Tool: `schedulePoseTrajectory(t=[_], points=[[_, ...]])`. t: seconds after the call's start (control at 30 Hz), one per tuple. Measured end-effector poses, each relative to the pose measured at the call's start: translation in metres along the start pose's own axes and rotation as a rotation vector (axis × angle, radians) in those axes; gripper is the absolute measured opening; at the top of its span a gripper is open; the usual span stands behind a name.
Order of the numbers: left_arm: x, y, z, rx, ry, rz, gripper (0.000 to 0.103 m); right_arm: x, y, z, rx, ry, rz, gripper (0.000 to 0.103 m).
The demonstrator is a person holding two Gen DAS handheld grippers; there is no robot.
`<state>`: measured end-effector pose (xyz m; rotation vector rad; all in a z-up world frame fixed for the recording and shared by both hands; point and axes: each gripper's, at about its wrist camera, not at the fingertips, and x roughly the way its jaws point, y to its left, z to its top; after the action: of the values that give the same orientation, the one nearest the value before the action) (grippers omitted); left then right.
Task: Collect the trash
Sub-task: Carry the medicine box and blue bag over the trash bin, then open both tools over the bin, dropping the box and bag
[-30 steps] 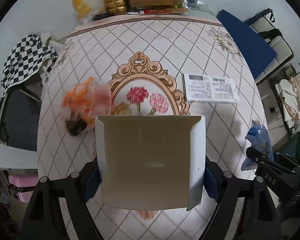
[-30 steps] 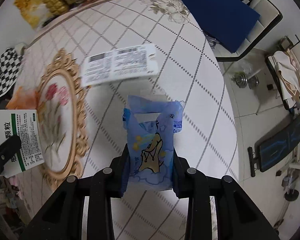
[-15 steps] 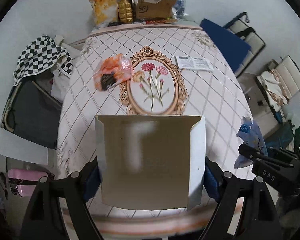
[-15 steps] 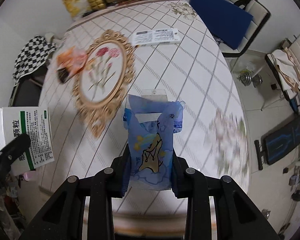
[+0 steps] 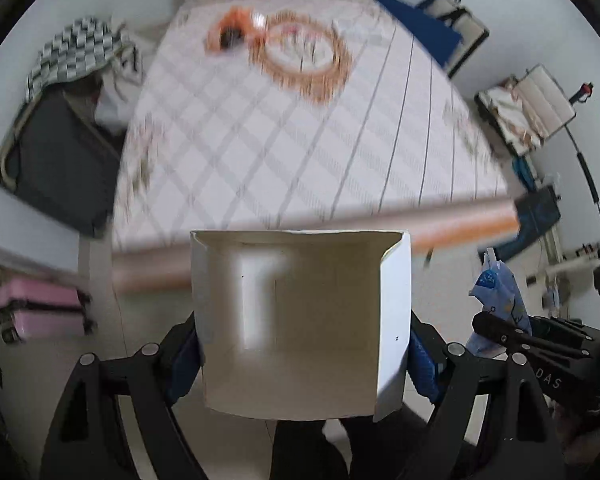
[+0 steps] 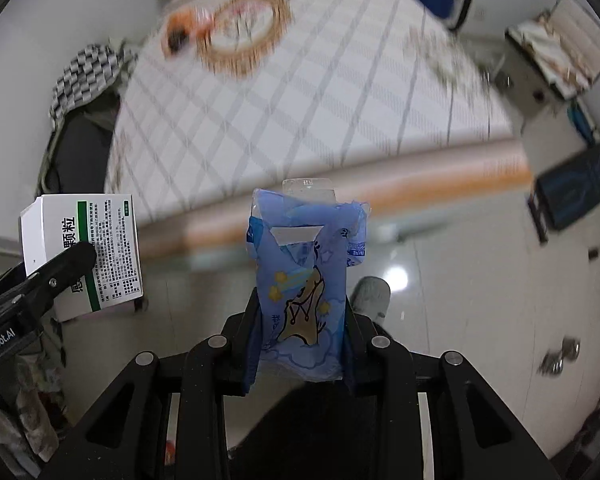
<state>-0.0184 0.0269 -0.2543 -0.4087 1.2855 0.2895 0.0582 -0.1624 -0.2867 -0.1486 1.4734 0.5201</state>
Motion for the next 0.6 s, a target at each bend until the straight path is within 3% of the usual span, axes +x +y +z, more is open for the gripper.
schedulePoseTrajectory(t=[0.17, 0.3, 0.43, 0.6], points=[[0.063, 0.016, -0.055, -0.054, 0.144, -0.024, 0.083, 0.063, -0.024, -0.058, 0.043, 0.151, 0.017, 0.034], [0.145, 0.030, -0.080, -0.117, 0.237, -0.055, 0.084, 0.137, -0.045, -0.088, 0.087, 0.240, 0.045, 0.034], [0.237, 0.044, -0.099, -0.179, 0.325, -0.104, 0.085, 0.233, -0.069, -0.104, 0.128, 0.306, 0.074, 0.034], [0.351, 0.059, -0.121, -0.243, 0.374, -0.123, 0.088, 0.352, -0.092, -0.114, 0.124, 0.339, 0.075, 0.034]])
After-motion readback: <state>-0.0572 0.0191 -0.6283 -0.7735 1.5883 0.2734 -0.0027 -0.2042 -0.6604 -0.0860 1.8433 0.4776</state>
